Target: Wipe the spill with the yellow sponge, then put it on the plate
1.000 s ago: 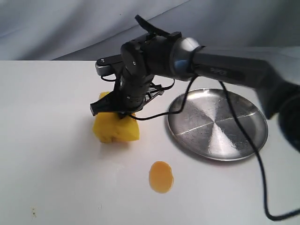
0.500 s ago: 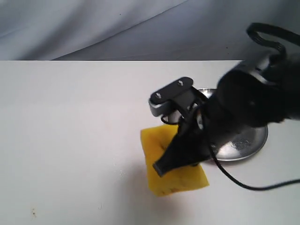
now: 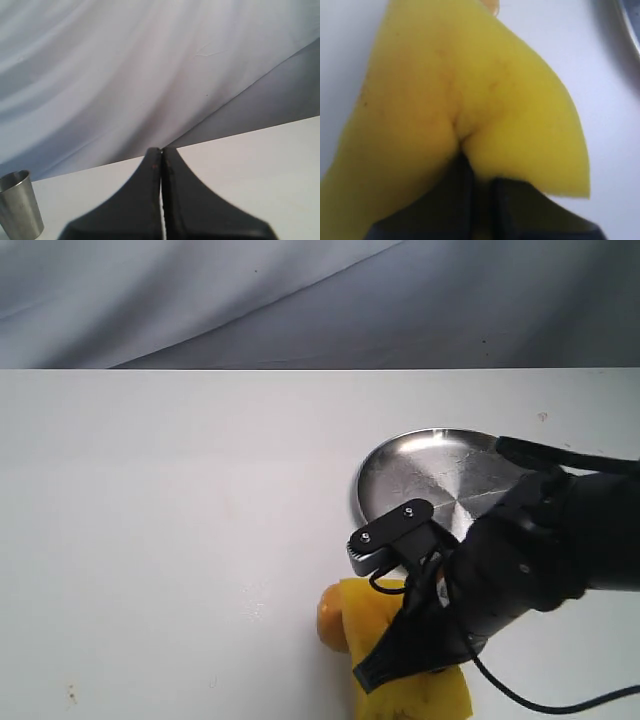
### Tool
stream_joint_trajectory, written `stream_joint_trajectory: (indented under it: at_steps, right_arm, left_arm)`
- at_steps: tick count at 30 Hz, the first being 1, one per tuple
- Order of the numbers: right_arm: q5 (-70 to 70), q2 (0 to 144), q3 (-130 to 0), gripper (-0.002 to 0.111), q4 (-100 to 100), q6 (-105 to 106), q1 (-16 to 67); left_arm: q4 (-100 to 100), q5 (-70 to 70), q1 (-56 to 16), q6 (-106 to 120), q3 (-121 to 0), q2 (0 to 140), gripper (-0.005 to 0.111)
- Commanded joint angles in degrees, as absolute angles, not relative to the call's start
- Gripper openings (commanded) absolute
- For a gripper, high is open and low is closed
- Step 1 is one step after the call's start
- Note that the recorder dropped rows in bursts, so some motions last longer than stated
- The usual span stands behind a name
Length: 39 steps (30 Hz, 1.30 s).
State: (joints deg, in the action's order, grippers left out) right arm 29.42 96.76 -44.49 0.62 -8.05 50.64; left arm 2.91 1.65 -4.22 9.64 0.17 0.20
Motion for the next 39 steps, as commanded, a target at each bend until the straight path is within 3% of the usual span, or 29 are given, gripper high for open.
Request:
stream_joint_trajectory:
  at_steps: [1,21,28,39]
  right_arm:
    - [28.70,105.15,-50.86,0.000,-0.42,-8.21,50.71]
    - [46.99,128.73,-92.09,0.000,-0.33,-7.79,50.71]
    - [53.40,128.67,-89.05,0.000,0.00,-5.74,51.04]
    - [42.05,114.11,-62.00,0.000,0.00,-5.64,52.57]
  left_arm:
    - [2.42,1.33,-3.97,9.12,0.00,0.00,0.000]
    - [2.42,1.33,-3.97,9.12,0.00,0.00,0.000]
    - [2.42,1.33,-3.97,9.12,0.00,0.00,0.000]
    - [2.42,1.33,-3.97,9.12,0.00,0.00,0.000]
